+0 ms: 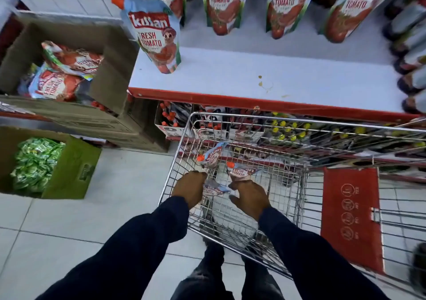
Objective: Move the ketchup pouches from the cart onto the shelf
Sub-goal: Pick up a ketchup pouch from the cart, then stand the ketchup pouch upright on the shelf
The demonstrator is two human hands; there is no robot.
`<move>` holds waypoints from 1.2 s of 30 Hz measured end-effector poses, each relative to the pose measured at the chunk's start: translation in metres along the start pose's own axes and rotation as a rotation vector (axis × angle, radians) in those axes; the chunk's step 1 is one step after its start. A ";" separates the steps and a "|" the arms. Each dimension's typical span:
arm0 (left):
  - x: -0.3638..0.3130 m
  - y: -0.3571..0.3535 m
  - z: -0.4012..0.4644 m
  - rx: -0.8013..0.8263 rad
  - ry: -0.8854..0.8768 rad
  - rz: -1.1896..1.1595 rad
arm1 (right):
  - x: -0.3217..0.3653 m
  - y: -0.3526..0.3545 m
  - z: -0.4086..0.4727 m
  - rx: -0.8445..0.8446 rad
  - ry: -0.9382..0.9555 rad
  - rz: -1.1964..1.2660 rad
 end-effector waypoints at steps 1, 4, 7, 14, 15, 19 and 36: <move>0.002 -0.002 0.005 0.001 -0.005 0.016 | -0.001 -0.001 0.003 -0.021 -0.011 0.007; 0.005 0.001 0.006 -0.007 0.001 0.019 | -0.002 0.001 0.003 -0.063 -0.072 0.026; 0.006 0.003 0.005 -0.022 -0.019 0.010 | -0.001 0.004 0.003 -0.093 -0.048 0.026; 0.008 0.058 -0.028 -0.154 -0.120 -0.211 | 0.013 0.064 -0.029 -0.307 0.031 0.105; 0.009 0.071 -0.035 -0.180 -0.128 -0.257 | 0.017 0.078 -0.037 -0.346 0.045 0.148; -0.002 0.132 -0.061 -0.302 -0.202 -0.348 | 0.034 0.138 -0.060 -0.483 0.101 0.256; -0.041 0.374 -0.061 -0.601 -0.334 -0.394 | 0.084 0.366 -0.038 -0.840 0.186 0.242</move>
Point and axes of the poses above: each hand's wrist, its own z-axis towards the middle knuckle, its own y-axis out of the back of the hand, x = y × z, the point moved 8 cm from there along z, towards the middle knuckle, and after that the axes turned 8 degrees about y, right-handed, at the moved point
